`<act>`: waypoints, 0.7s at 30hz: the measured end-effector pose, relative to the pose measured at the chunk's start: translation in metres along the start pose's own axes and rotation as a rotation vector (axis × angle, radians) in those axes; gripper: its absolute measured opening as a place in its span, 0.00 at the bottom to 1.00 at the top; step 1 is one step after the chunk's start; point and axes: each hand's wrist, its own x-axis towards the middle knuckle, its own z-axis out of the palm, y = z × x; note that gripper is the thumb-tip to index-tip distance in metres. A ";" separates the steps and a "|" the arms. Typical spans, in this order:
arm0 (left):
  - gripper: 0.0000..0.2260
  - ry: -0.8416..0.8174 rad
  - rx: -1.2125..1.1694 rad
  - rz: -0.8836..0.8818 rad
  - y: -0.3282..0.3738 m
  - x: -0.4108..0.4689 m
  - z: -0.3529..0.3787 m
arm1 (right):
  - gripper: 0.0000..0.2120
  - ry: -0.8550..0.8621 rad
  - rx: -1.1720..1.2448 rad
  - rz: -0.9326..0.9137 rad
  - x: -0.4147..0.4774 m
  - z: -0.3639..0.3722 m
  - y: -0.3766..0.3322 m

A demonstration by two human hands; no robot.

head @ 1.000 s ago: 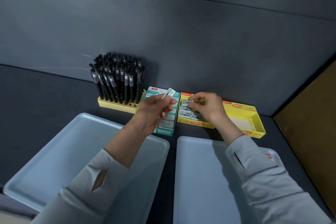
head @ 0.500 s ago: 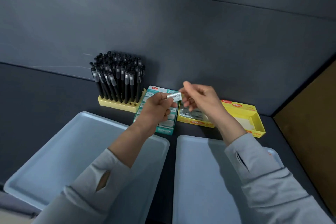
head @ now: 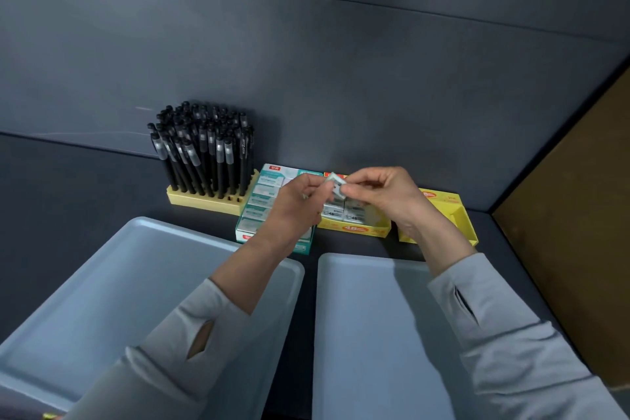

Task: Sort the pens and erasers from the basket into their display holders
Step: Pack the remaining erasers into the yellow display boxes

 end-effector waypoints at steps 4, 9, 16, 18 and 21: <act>0.12 0.037 -0.168 -0.106 0.000 0.001 -0.001 | 0.08 0.080 0.037 0.004 0.004 -0.013 0.005; 0.16 -0.041 -0.103 -0.080 -0.003 -0.002 -0.010 | 0.18 0.065 -0.001 0.051 0.006 -0.026 0.010; 0.15 -0.104 -0.014 -0.008 -0.012 -0.005 -0.015 | 0.10 0.218 -0.064 0.056 0.011 -0.025 0.024; 0.15 -0.026 0.037 -0.024 -0.013 -0.004 -0.014 | 0.09 0.235 -0.174 0.046 0.014 -0.022 0.031; 0.06 -0.046 -0.096 -0.071 -0.009 -0.004 -0.013 | 0.06 0.263 -0.356 0.017 0.017 -0.015 0.037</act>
